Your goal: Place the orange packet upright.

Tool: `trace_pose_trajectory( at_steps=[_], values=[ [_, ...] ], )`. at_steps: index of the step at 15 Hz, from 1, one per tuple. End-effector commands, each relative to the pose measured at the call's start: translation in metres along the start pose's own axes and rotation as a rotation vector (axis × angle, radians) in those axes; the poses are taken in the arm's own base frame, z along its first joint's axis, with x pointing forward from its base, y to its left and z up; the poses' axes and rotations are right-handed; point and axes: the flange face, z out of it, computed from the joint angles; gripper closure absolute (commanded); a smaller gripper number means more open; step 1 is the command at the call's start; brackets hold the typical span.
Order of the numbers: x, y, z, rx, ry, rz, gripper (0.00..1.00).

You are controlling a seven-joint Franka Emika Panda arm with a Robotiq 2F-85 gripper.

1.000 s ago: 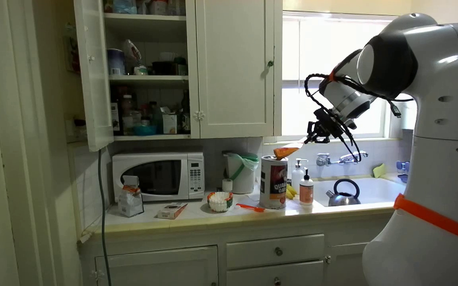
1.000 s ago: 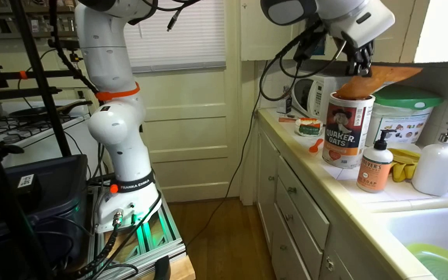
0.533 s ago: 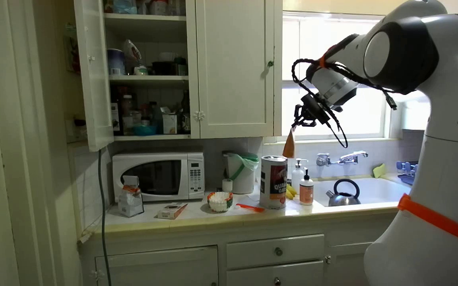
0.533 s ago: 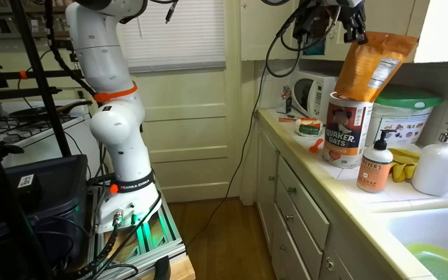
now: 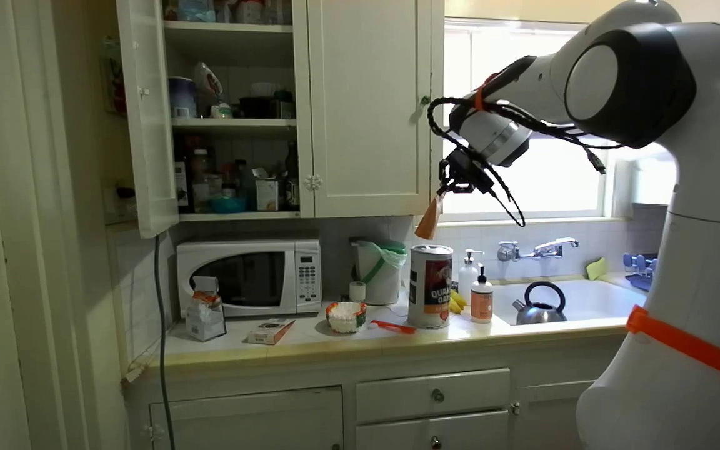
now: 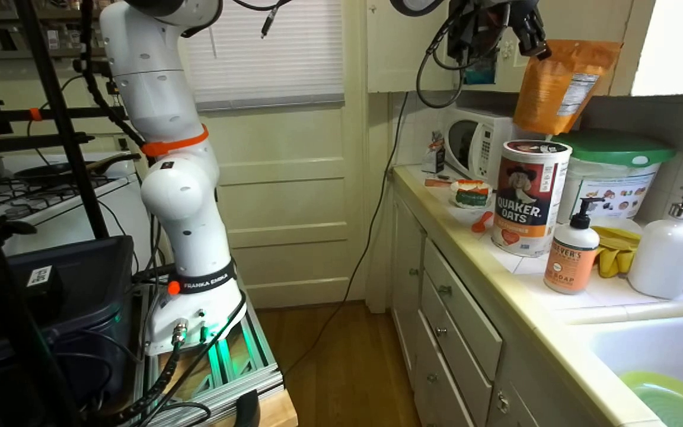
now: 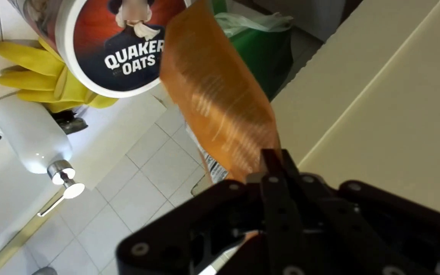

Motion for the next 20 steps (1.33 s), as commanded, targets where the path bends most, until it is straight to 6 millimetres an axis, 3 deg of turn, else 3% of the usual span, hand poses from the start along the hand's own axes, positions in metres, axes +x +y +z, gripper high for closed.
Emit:
trace_pose_trajectory(
  at_steps=[1,17,18,20],
  values=[
    [-0.009,-0.005,0.008,-0.035,0.041,-0.042,0.99],
    [-0.044,-0.004,0.034,-0.104,0.064,-0.104,0.99],
    [-0.045,-0.004,0.034,-0.108,0.06,-0.104,0.73],
    [-0.044,-0.007,0.027,-0.11,0.074,-0.105,0.65]
  ],
)
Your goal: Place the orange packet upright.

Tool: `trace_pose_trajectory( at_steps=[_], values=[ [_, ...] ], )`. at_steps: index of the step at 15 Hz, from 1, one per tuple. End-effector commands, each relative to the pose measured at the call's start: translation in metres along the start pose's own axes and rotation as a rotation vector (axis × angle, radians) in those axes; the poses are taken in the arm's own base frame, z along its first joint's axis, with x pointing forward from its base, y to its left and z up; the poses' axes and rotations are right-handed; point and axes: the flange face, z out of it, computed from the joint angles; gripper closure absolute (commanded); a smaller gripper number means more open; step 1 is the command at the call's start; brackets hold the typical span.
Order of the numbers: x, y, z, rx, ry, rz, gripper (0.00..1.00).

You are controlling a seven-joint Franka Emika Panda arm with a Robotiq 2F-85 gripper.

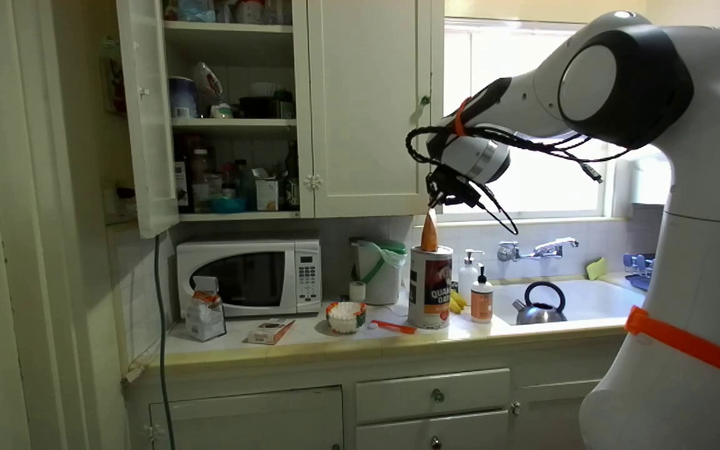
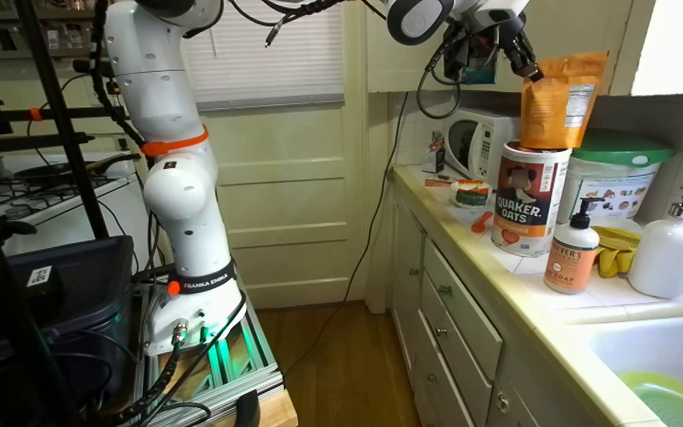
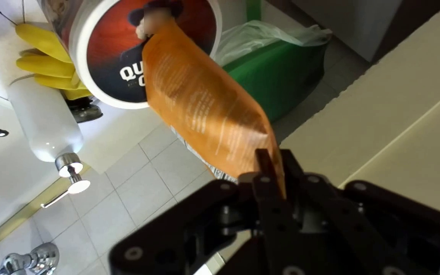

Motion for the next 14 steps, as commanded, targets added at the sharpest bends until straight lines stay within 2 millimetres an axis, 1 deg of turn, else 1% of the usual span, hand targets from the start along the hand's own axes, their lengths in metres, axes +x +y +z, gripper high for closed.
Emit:
trace_pose_trajectory(
  at_steps=[1,2,4,5,6,8,9,10,12,14],
  values=[
    [-0.007,-0.001,-0.015,-0.006,0.024,0.008,0.58],
    [-0.005,-0.003,-0.022,0.003,0.037,0.007,0.49],
    [-0.001,-0.01,-0.047,0.038,0.077,-0.002,0.36],
    [0.0,-0.013,-0.059,0.053,0.095,-0.009,0.27],
    [0.001,-0.016,-0.076,0.069,0.115,-0.017,0.21],
    [0.001,-0.019,-0.103,0.068,0.139,-0.052,0.05],
    [-0.004,-0.019,-0.117,0.047,0.141,-0.084,0.01],
    [-0.007,-0.012,-0.127,-0.047,0.162,-0.143,0.0],
    [-0.018,-0.007,-0.152,-0.143,0.159,-0.23,0.0],
    [-0.031,-0.001,-0.17,-0.233,0.148,-0.315,0.0]
  ],
)
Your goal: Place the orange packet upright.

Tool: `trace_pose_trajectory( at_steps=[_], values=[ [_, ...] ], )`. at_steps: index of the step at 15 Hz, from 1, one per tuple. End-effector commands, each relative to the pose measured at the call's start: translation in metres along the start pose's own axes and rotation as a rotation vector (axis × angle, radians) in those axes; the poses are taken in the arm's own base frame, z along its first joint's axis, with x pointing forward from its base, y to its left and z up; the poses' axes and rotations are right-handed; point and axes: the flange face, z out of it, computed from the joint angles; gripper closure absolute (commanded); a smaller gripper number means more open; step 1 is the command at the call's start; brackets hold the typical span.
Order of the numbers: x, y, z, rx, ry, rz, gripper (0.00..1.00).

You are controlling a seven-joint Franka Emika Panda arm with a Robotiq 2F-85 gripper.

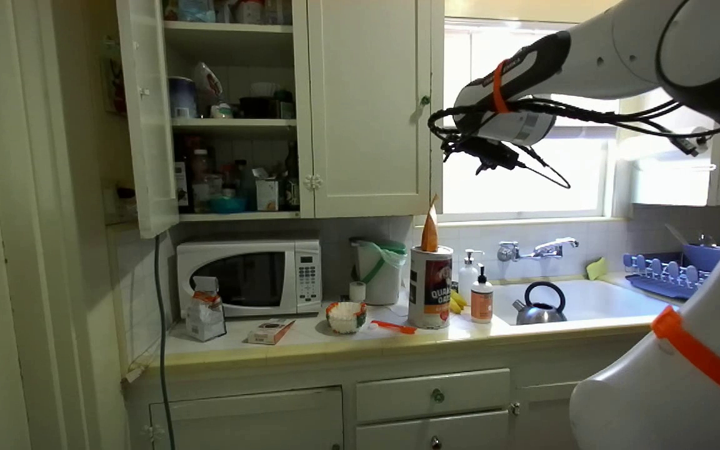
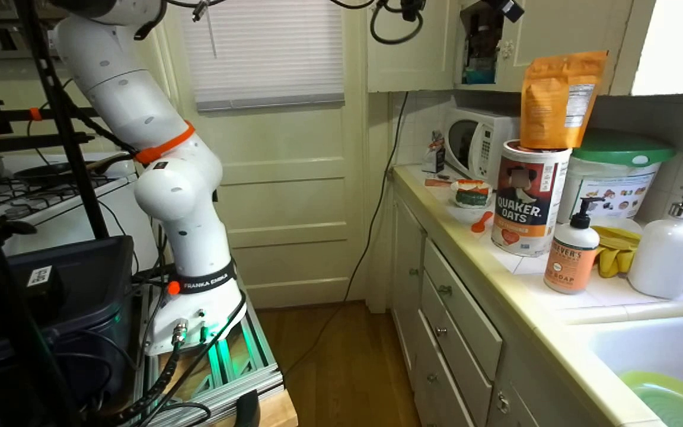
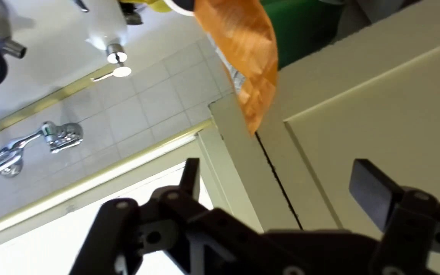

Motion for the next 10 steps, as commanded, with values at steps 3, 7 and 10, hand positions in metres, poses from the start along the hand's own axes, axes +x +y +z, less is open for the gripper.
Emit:
trace_pose_trajectory(
  at_steps=[3,7,10],
  values=[
    [-0.039,0.015,-0.056,-0.202,-0.093,-0.241,0.01],
    [-0.035,0.011,-0.056,-0.193,-0.118,-0.249,0.0],
    [-0.038,0.012,-0.057,-0.196,-0.124,-0.26,0.0]
  ],
)
